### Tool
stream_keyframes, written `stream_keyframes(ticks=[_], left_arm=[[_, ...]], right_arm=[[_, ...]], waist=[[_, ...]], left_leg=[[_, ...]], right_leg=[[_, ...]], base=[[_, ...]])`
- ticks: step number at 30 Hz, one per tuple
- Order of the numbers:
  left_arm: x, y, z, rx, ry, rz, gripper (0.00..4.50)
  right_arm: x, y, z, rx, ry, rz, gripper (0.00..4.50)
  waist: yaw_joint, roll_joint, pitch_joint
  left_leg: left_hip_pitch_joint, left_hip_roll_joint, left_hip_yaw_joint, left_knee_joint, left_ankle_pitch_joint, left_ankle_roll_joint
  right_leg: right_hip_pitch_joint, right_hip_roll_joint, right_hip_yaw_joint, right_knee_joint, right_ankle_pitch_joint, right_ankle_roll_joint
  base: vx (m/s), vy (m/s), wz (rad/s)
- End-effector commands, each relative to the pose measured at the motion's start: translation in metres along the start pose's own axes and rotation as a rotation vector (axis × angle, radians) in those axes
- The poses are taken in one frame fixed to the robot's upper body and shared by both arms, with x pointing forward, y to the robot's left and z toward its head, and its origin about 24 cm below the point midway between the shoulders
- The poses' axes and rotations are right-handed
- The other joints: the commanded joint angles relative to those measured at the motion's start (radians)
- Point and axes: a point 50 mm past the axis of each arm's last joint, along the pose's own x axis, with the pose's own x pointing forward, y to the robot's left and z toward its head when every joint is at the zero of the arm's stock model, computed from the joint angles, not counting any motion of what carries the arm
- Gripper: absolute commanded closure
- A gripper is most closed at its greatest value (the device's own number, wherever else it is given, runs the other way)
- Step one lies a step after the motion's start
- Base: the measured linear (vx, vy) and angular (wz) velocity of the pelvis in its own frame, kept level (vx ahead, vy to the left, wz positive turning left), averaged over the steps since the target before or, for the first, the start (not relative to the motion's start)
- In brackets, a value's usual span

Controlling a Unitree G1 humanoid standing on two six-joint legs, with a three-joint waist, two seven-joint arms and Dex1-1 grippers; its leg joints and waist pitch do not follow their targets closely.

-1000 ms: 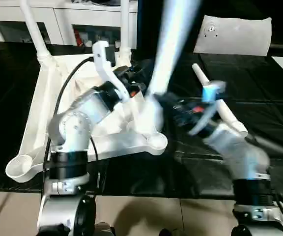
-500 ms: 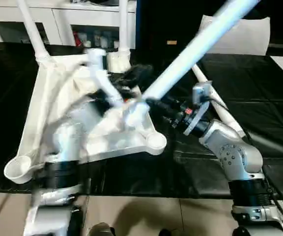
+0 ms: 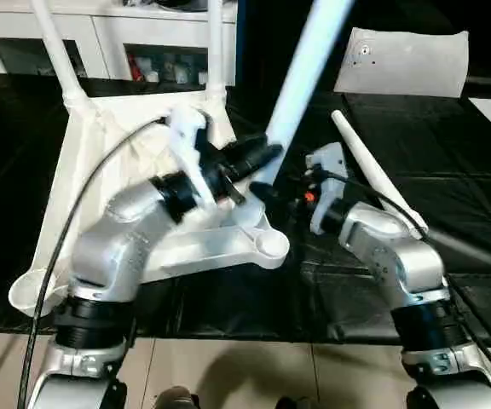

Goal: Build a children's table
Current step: Pick table leg

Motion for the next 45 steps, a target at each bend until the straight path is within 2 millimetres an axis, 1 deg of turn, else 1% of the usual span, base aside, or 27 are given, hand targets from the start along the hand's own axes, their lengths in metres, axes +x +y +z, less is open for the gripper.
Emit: stream_keyframes(ticks=[1,3,5,7,9,10,11,14,15,16,17,19,20,21,22,24,25,26,28,31,35,36,38,39,40,43,45], left_arm=[[0.002,0.003,-0.011,0.000,0.050,0.069,2.69],[0.003,0.007,-0.013,-0.001,0.055,0.117,2.69],[0.002,0.011,-0.014,0.003,0.052,0.160,2.69],[0.002,0.011,-0.014,0.003,0.052,0.160,2.69],[0.002,0.014,-0.014,-0.012,0.034,0.202,2.69],[0.002,0.015,-0.014,-0.017,0.029,0.212,2.41],[0.001,0.015,-0.014,-0.021,0.027,0.215,2.34],[0.001,0.014,-0.015,-0.022,0.029,0.206,2.27],[0.001,0.013,-0.016,-0.022,0.030,0.203,2.27],[0.001,0.012,-0.017,-0.027,0.033,0.194,1.95],[0.001,0.009,-0.018,-0.032,0.034,0.180,1.88],[0.001,0.008,-0.018,-0.035,0.034,0.172,1.90],[0.002,0.006,-0.019,-0.045,0.031,0.167,1.93],[0.003,0.003,-0.020,-0.053,0.031,0.159,1.62],[0.003,0.002,-0.021,-0.053,0.034,0.157,1.49],[0.004,0.000,-0.023,-0.047,0.039,0.154,1.48],[0.004,0.000,-0.023,-0.044,0.041,0.155,1.35],[0.005,0.000,-0.024,-0.043,0.042,0.156,1.35],[0.006,-0.001,-0.024,-0.041,0.043,0.157,1.01],[0.007,0.000,-0.024,-0.035,0.040,0.169,1.02],[0.006,0.006,-0.020,-0.021,0.001,0.229,1.35],[0.006,0.007,-0.020,-0.012,-0.006,0.245,1.41],[0.005,0.010,-0.019,0.007,-0.012,0.274,1.58],[0.004,0.011,-0.019,0.023,-0.013,0.291,1.69],[0.004,0.011,-0.019,0.028,-0.018,0.287,1.81],[0.004,0.010,-0.019,0.030,-0.021,0.284,1.90],[0.005,0.009,-0.020,0.022,-0.018,0.279,2.15]], right_arm=[[0.004,0.014,0.012,-0.051,-0.053,0.044,2.68],[0.004,0.016,0.012,-0.050,-0.057,0.044,2.69],[0.005,0.018,0.011,-0.057,-0.056,0.046,2.69],[0.005,0.018,0.011,-0.057,-0.056,0.046,2.69],[0.006,0.021,0.009,-0.075,-0.046,0.045,2.69],[0.006,0.022,0.008,-0.080,-0.043,0.044,2.69],[0.006,0.023,0.008,-0.082,-0.041,0.043,2.69],[0.007,0.024,0.007,-0.086,-0.037,0.044,2.69],[0.007,0.024,0.006,-0.088,-0.035,0.046,2.69],[0.007,0.025,0.006,-0.090,-0.033,0.047,2.69],[0.007,0.025,0.005,-0.095,-0.030,0.047,2.69],[0.008,0.026,0.005,-0.097,-0.029,0.047,2.69],[0.007,0.026,0.004,-0.098,-0.029,0.048,2.69],[0.007,0.027,0.004,-0.099,-0.029,0.049,2.69],[0.008,0.028,0.004,-0.102,-0.028,0.050,2.69],[0.008,0.028,0.003,-0.113,-0.023,0.053,2.69],[0.008,0.029,0.004,-0.123,-0.021,0.056,2.69],[0.008,0.029,0.004,-0.128,-0.021,0.057,2.69],[0.009,0.030,0.005,-0.136,-0.024,0.065,2.69],[0.009,0.031,0.007,-0.144,-0.029,0.069,2.69],[0.009,0.031,0.009,-0.148,-0.034,0.068,2.69],[0.009,0.031,0.009,-0.149,-0.035,0.067,2.69],[0.009,0.031,0.009,-0.150,-0.039,0.065,2.69],[0.009,0.030,0.010,-0.148,-0.043,0.062,2.69],[0.009,0.030,0.010,-0.147,-0.046,0.059,2.69],[0.009,0.029,0.011,-0.147,-0.050,0.053,2.69],[0.010,0.028,0.012,-0.149,-0.054,0.048,2.69]], waist=[[-0.004,-0.005,-0.086],[-0.004,-0.006,-0.088],[-0.005,-0.006,-0.088],[-0.004,-0.006,-0.089],[-0.004,-0.008,-0.088],[-0.003,-0.007,-0.088],[-0.002,-0.007,-0.088],[-0.001,-0.006,-0.088],[-0.002,-0.007,-0.088],[-0.001,-0.005,-0.088],[-0.002,-0.006,-0.088],[-0.002,-0.006,-0.088],[-0.002,-0.004,-0.087],[-0.004,-0.005,-0.087],[-0.004,-0.005,-0.087],[-0.005,-0.006,-0.088],[-0.008,-0.007,-0.087],[-0.009,-0.007,-0.087],[-0.015,-0.007,-0.086],[-0.020,-0.008,-0.086],[-0.020,-0.008,-0.087],[-0.020,-0.011,-0.088],[-0.019,-0.010,-0.088],[-0.018,-0.010,-0.089],[-0.019,-0.010,-0.089],[-0.019,-0.010,-0.089],[-0.019,-0.010,-0.089]], left_leg=[[0.002,0.013,0.001,-0.068,-0.152,-0.005],[0.003,0.014,0.000,-0.067,-0.151,-0.003],[0.003,0.015,0.001,-0.067,-0.145,-0.001],[0.003,0.014,0.001,-0.067,-0.144,-0.001],[0.003,0.014,0.002,-0.066,-0.143,0.002],[0.004,0.015,0.002,-0.066,-0.144,0.000],[0.004,0.015,0.002,-0.066,-0.145,0.000],[0.004,0.015,0.001,-0.067,-0.152,0.000],[0.004,0.015,0.001,-0.067,-0.153,0.000],[0.004,0.015,0.001,-0.067,-0.153,-0.001],[0.003,0.015,0.001,-0.067,-0.152,-0.001],[0.003,0.014,0.001,-0.067,-0.153,0.000],[0.003,0.015,0.001,-0.068,-0.157,-0.002],[0.004,0.015,0.001,-0.067,-0.164,-0.003],[0.003,0.015,0.001,-0.068,-0.167,-0.003],[0.003,0.014,0.000,-0.068,-0.166,-0.003],[0.001,0.013,0.000,-0.068,-0.170,-0.001],[0.002,0.013,0.000,-0.068,-0.172,-0.001],[0.001,0.012,0.000,-0.067,-0.180,0.000],[0.001,0.013,-0.001,-0.067,-0.173,0.003],[0.001,0.012,0.000,-0.065,-0.167,0.007],[0.000,0.012,0.000,-0.065,-0.163,0.008],[0.002,0.014,0.000,-0.065,-0.164,0.009],[0.000,0.013,-0.001,-0.065,-0.158,0.010],[0.001,0.014,-0.001,-0.066,-0.156,0.011],[0.001,0.015,0.000,-0.065,-0.154,0.010],[0.002,0.015,0.000,-0.065,-0.161,0.010]], right_leg=[[0.062,-0.060,0.052,-0.085,-0.359,-0.059],[0.064,-0.059,0.052,-0.082,-0.344,-0.060],[0.062,-0.059,0.052,-0.081,-0.326,-0.068],[0.063,-0.060,0.053,-0.079,-0.318,-0.076],[0.062,-0.059,0.054,-0.078,-0.309,-0.081],[0.062,-0.060,0.054,-0.079,-0.310,-0.085],[0.062,-0.060,0.054,-0.079,-0.312,-0.084],[0.063,-0.061,0.054,-0.079,-0.319,-0.078],[0.063,-0.060,0.054,-0.079,-0.317,-0.078],[0.063,-0.061,0.054,-0.079,-0.315,-0.079],[0.063,-0.061,0.054,-0.078,-0.311,-0.080],[0.064,-0.061,0.054,-0.079,-0.310,-0.079],[0.063,-0.061,0.054,-0.079,-0.315,-0.079],[0.063,-0.060,0.054,-0.081,-0.323,-0.078],[0.063,-0.060,0.054,-0.081,-0.329,-0.075],[0.064,-0.059,0.053,-0.081,-0.330,-0.069],[0.064,-0.059,0.053,-0.083,-0.339,-0.065],[0.064,-0.060,0.053,-0.084,-0.344,-0.064],[0.063,-0.059,0.052,-0.086,-0.359,-0.058],[0.063,-0.059,0.052,-0.086,-0.362,-0.056],[0.063,-0.057,0.052,-0.086,-0.347,-0.061],[0.065,-0.057,0.052,-0.085,-0.340,-0.060],[0.063,-0.058,0.053,-0.085,-0.339,-0.063],[0.064,-0.058,0.053,-0.082,-0.329,-0.064],[0.064,-0.058,0.053,-0.081,-0.319,-0.067],[0.064,-0.058,0.054,-0.077,-0.294,-0.081],[0.063,-0.059,0.054,-0.079,-0.304,-0.083]], base=[[0.000,0.000,0.00],[0.000,0.000,0.00],[0.000,0.000,0.00],[0.000,0.000,0.00],[0.000,0.000,0.00],[0.000,0.000,0.00],[0.000,0.000,0.00],[0.000,0.000,0.00],[0.000,0.000,0.00],[0.000,0.000,0.00],[0.000,0.000,0.00],[0.000,0.000,0.00],[0.000,0.000,0.00],[0.000,0.000,0.00],[0.000,0.000,0.00],[0.000,0.000,0.00],[0.000,0.000,0.00],[0.000,0.000,0.00],[0.000,0.000,0.00],[0.000,0.000,0.00],[0.000,0.000,0.00],[0.000,0.000,0.00],[0.000,0.000,0.00],[0.000,0.000,0.00],[0.000,0.000,0.00],[0.000,0.000,0.00],[0.000,0.000,0.00]])
